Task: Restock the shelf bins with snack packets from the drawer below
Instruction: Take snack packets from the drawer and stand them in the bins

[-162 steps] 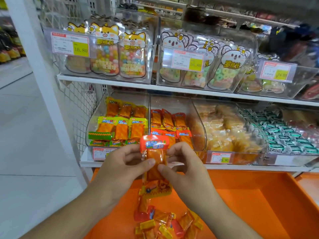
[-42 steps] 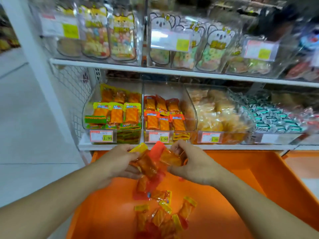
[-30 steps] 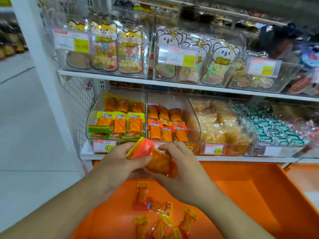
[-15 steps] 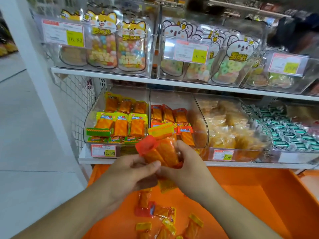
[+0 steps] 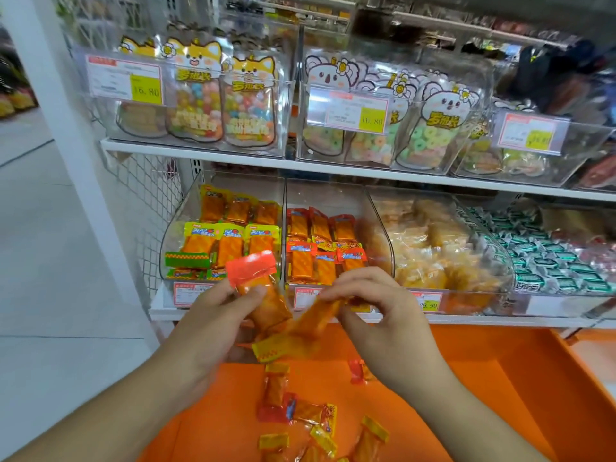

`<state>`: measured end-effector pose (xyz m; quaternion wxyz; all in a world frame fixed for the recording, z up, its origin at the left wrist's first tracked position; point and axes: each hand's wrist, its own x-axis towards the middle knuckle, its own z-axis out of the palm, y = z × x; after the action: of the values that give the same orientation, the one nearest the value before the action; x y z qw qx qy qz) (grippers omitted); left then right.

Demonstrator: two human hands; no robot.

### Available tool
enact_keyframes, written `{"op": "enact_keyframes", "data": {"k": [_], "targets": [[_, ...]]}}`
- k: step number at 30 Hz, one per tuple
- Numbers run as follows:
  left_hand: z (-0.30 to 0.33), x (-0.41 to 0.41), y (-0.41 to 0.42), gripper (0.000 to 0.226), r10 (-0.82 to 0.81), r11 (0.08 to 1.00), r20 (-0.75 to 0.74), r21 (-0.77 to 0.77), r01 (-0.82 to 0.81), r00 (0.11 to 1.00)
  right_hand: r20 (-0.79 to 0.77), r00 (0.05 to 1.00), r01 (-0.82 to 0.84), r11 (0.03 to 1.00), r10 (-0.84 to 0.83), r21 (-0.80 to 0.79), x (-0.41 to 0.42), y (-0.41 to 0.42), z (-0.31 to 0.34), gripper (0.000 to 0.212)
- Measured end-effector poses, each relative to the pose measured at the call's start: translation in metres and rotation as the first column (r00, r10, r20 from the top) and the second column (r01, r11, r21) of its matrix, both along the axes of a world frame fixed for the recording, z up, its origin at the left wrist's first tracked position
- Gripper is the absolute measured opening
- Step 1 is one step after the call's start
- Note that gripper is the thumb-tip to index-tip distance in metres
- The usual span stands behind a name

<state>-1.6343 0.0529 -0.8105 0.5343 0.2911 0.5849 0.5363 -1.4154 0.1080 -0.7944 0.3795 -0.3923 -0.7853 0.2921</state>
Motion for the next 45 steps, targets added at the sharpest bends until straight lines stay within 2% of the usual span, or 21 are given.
{"op": "enact_keyframes", "data": {"k": [3,8,10,12,14,15,17,19,22,24,29,34,38,41,45], "targets": [[0.005,0.001,-0.002,0.029,-0.107,0.994,0.055,-0.022,0.108,0.993,-0.008,1.000,0.012,0.999,-0.011,0.043,-0.002,0.000,-0.001,0.048],[0.003,0.008,-0.009,0.039,-0.291,0.957,0.009,0.024,0.291,0.957,-0.061,0.997,-0.059,0.996,0.055,-0.062,-0.007,-0.001,0.001,0.051],[0.003,0.010,-0.009,0.041,-0.267,0.962,-0.050,0.047,0.270,0.962,-0.113,0.992,-0.069,0.990,0.055,-0.124,-0.007,0.002,-0.002,0.058],[0.005,0.010,-0.008,0.038,-0.199,0.977,-0.088,0.057,0.204,0.976,-0.252,0.967,-0.089,0.962,0.022,-0.259,-0.006,0.006,-0.005,0.060],[0.006,0.010,-0.008,0.035,-0.164,0.982,-0.088,0.075,0.171,0.982,-0.400,0.916,-0.161,0.886,-0.030,-0.435,-0.006,0.007,-0.006,0.042],[0.005,0.010,-0.008,0.033,-0.164,0.981,-0.090,0.086,0.171,0.982,-0.413,0.910,-0.190,0.848,-0.037,-0.495,-0.008,0.005,-0.006,0.033],[0.004,0.010,-0.008,0.026,-0.172,0.978,-0.076,0.110,0.179,0.982,-0.324,0.946,-0.194,0.821,0.012,-0.537,-0.012,0.000,-0.004,0.010],[0.007,0.011,-0.007,0.020,-0.205,0.971,0.010,0.131,0.202,0.979,-0.238,0.971,-0.139,0.825,0.006,-0.547,-0.015,-0.002,-0.007,0.013],[0.009,0.007,-0.002,0.045,-0.306,0.951,0.193,0.119,0.287,0.932,-0.262,0.962,-0.086,0.819,-0.080,-0.567,-0.012,0.004,-0.007,0.016],[0.008,0.004,0.003,0.051,-0.303,0.953,0.228,0.083,0.291,0.925,-0.309,0.946,-0.107,0.807,-0.097,-0.581,-0.009,0.007,-0.006,0.016],[0.000,0.002,-0.004,0.037,-0.336,0.935,0.075,0.149,0.323,0.939,-0.312,0.950,-0.164,0.809,-0.025,-0.565,-0.008,0.004,-0.014,0.016],[-0.001,0.000,-0.003,0.025,-0.146,0.985,0.024,0.091,0.143,0.989,-0.234,0.971,-0.081,0.876,-0.037,-0.476,-0.001,0.010,-0.011,0.027],[-0.001,-0.004,-0.003,0.019,-0.023,0.996,-0.121,0.083,0.033,0.992,-0.257,0.963,-0.030,0.910,-0.085,-0.414,0.008,0.017,-0.007,0.025],[-0.005,-0.005,0.000,0.023,-0.031,0.997,-0.167,0.060,0.041,0.985,-0.299,0.952,-0.071,0.912,-0.058,-0.404,0.006,0.015,-0.007,0.025],[-0.004,0.004,-0.001,0.021,-0.145,0.986,-0.081,0.076,0.151,0.986,-0.238,0.969,-0.035,0.914,-0.068,-0.404,-0.011,0.004,-0.019,0.020]]}}
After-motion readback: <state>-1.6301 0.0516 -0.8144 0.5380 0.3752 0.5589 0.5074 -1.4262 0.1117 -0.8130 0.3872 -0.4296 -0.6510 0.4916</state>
